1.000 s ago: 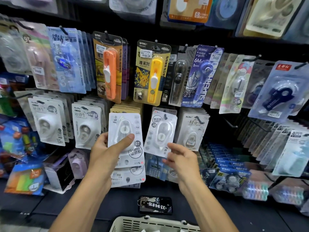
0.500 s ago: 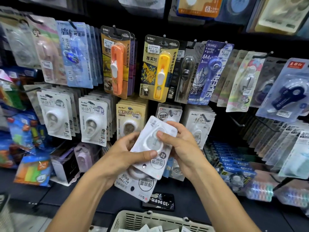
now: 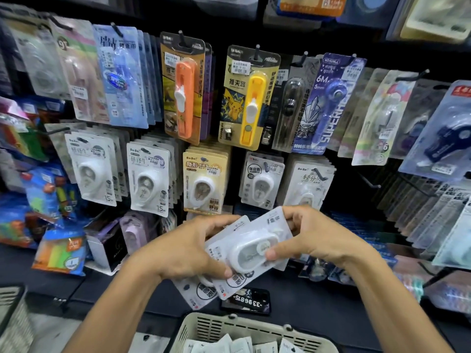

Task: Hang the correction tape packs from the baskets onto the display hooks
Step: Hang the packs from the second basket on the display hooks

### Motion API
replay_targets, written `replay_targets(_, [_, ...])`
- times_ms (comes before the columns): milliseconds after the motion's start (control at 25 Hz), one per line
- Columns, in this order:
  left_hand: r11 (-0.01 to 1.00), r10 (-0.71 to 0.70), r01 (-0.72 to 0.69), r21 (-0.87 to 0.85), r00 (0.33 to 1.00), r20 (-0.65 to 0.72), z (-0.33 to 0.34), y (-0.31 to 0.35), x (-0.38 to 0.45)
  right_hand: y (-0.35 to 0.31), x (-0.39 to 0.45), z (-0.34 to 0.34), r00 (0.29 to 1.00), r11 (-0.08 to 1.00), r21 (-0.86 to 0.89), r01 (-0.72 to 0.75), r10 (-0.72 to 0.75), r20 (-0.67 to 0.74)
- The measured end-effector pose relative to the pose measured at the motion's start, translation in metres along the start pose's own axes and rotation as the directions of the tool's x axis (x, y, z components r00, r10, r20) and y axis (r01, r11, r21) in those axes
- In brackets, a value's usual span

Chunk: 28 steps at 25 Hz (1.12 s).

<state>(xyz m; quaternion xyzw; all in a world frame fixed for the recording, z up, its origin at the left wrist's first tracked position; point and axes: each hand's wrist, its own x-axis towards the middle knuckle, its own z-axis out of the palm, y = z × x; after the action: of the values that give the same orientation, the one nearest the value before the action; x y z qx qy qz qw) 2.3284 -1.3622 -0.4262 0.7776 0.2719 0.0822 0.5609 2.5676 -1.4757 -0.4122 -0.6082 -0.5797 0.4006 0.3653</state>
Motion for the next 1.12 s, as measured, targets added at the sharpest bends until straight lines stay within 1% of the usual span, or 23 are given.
replay_targets(40, [1.000,-0.004,0.004,0.028,1.000,0.011,-0.001,0.000,0.000,0.003,-0.003,-0.002,0.999,0.999,0.029,0.013,-0.011,-0.050])
replay_targets(80, [0.999,-0.003,0.003,0.038,1.000,-0.015,-0.003,0.000,0.000,0.007,-0.005,-0.002,0.993,0.994,0.103,0.030,-0.018,-0.118])
replay_targets(120, [1.000,0.002,-0.001,0.014,0.996,-0.088,-0.005,0.000,0.002,0.012,-0.007,0.000,0.980,0.975,0.216,0.055,-0.012,-0.197])
replay_targets(160, [0.999,0.009,-0.017,-0.041,0.981,-0.193,-0.007,0.000,0.005,0.018,-0.008,0.004,0.959,0.928,0.358,0.098,0.009,-0.284])
replay_targets(200, [0.992,0.015,-0.052,-0.112,0.950,-0.312,-0.009,-0.002,0.008,0.023,-0.007,0.011,0.930,0.841,0.518,0.156,0.051,-0.363])
replay_targets(240, [0.977,0.018,-0.105,-0.184,0.906,-0.422,-0.010,-0.003,0.012,0.027,-0.004,0.018,0.900,0.715,0.661,0.226,0.107,-0.423])
replay_targets(280, [0.957,0.008,-0.153,-0.247,0.863,-0.505,-0.011,-0.005,0.014,0.030,0.000,0.026,0.871,0.579,0.760,0.295,0.164,-0.463])
replay_targets(320, [0.939,-0.012,-0.182,-0.293,0.832,-0.555,-0.011,-0.006,0.016,0.031,0.004,0.032,0.846,0.463,0.815,0.349,0.218,-0.487])
replay_targets(360, [0.924,-0.032,-0.198,-0.327,0.812,-0.582,-0.009,-0.007,0.018,0.030,0.008,0.038,0.823,0.381,0.841,0.384,0.273,-0.499])
replay_targets(400, [0.912,-0.049,-0.209,-0.352,0.797,-0.601,-0.008,-0.007,0.020,0.029,0.011,0.043,0.799,0.349,0.850,0.395,0.326,-0.505])
replay_targets(440, [0.901,-0.059,-0.225,-0.372,0.784,-0.618,-0.006,-0.007,0.022,0.028,0.013,0.049,0.776,0.362,0.851,0.380,0.377,-0.506])
replay_targets(480, [0.888,-0.062,-0.248,-0.388,0.771,-0.634,-0.006,-0.007,0.023,0.027,0.015,0.055,0.758,0.399,0.850,0.342,0.418,-0.501])
replay_targets(560, [0.855,-0.061,-0.302,-0.421,0.748,-0.661,-0.005,-0.004,0.023,0.026,0.017,0.071,0.745,0.459,0.849,0.261,0.463,-0.480])
replay_targets(600, [0.841,-0.059,-0.324,-0.433,0.741,-0.669,-0.004,-0.003,0.023,0.025,0.019,0.077,0.746,0.454,0.852,0.259,0.466,-0.475])
replay_targets(720, [0.824,-0.054,-0.353,-0.443,0.729,-0.682,-0.002,-0.002,0.021,0.019,0.020,0.084,0.757,0.371,0.850,0.375,0.406,-0.511])
replay_targets(760, [0.820,-0.052,-0.361,-0.444,0.726,-0.686,-0.003,-0.003,0.021,0.017,0.019,0.084,0.758,0.358,0.850,0.386,0.401,-0.514])
replay_targets(800, [0.813,-0.047,-0.373,-0.447,0.723,-0.689,-0.004,-0.004,0.021,0.017,0.018,0.084,0.758,0.362,0.856,0.370,0.415,-0.503])
replay_targets(920, [0.779,-0.003,-0.436,-0.450,0.715,-0.699,-0.004,-0.005,0.024,0.014,0.020,0.089,0.751,0.436,0.868,0.238,0.484,-0.449])
replay_targets(960, [0.770,0.013,-0.454,-0.448,0.713,-0.702,-0.002,-0.005,0.024,0.010,0.023,0.090,0.741,0.455,0.864,0.215,0.500,-0.447])
replay_targets(1000, [0.762,0.024,-0.467,-0.448,0.712,-0.701,-0.001,-0.005,0.025,0.006,0.026,0.092,0.723,0.467,0.858,0.214,0.514,-0.461])
replay_targets(1120, [0.720,0.041,-0.509,-0.471,0.709,-0.704,-0.001,-0.005,0.024,-0.003,0.028,0.093,0.675,0.477,0.835,0.274,0.523,-0.520])
